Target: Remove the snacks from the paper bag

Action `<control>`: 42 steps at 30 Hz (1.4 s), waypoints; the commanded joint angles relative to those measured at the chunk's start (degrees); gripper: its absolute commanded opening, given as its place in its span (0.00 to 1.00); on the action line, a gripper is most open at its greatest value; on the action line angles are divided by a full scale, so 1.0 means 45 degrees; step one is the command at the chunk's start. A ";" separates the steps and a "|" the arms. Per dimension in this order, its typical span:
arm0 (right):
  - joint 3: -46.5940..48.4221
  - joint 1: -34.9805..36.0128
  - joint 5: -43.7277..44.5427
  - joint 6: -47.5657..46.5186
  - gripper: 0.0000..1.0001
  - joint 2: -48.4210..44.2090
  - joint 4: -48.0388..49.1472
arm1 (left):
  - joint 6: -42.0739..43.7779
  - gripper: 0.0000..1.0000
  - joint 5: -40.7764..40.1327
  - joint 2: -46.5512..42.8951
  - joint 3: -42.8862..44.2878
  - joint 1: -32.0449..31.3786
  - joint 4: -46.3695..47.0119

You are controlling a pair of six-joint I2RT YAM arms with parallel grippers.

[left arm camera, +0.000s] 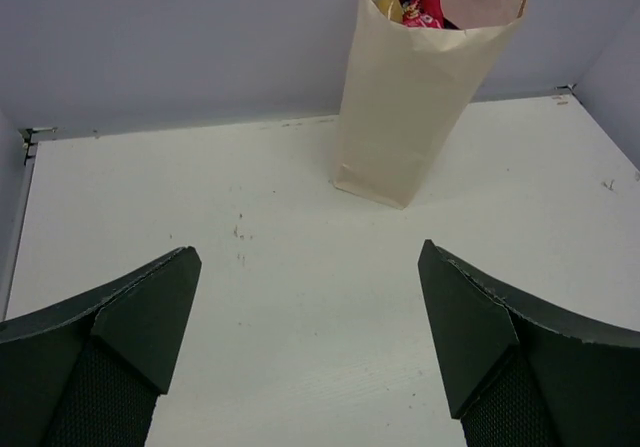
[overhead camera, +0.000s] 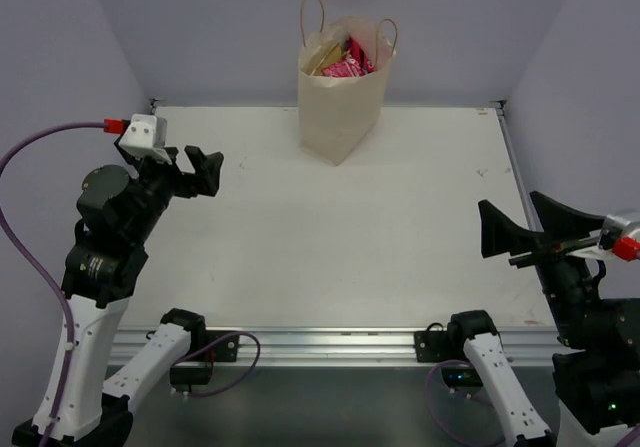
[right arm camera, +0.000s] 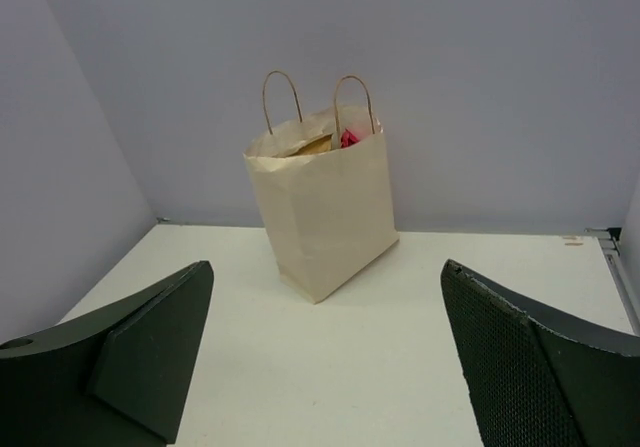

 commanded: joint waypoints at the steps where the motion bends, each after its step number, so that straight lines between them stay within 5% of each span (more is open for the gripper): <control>1: 0.0212 0.0032 -0.0480 0.0422 0.99 0.0852 -0.0240 | -0.0151 1.00 0.0125 0.0234 -0.0235 -0.0093 0.0959; 8: 0.0036 0.0013 -0.2590 0.1222 0.99 0.2861 0.1261 | -0.0171 1.00 0.0515 0.0955 -0.0880 -0.0093 0.1487; 13: 0.1985 0.0013 -0.2825 0.2566 0.99 0.6218 0.1986 | -0.0210 1.00 0.0613 0.1483 -0.0725 -0.0093 0.1254; 20: 0.5029 0.1006 -0.0195 0.3918 0.99 1.2014 0.3568 | -0.0347 1.00 0.0593 0.1738 -0.0822 -0.0093 0.1136; 32: 0.9581 0.2414 0.4809 0.5657 0.99 1.8974 0.4565 | -0.0503 1.00 0.1198 0.1972 -0.1544 -0.0093 0.1292; 39: 1.1520 0.2532 0.5690 0.5912 0.88 2.1516 0.5148 | -0.0932 1.00 0.1784 0.2070 -0.2091 -0.0093 0.1507; 42: 1.2105 0.2532 0.5808 0.5852 0.76 2.2121 0.4899 | -0.0952 1.00 0.1902 0.2051 -0.2345 -0.0093 0.1487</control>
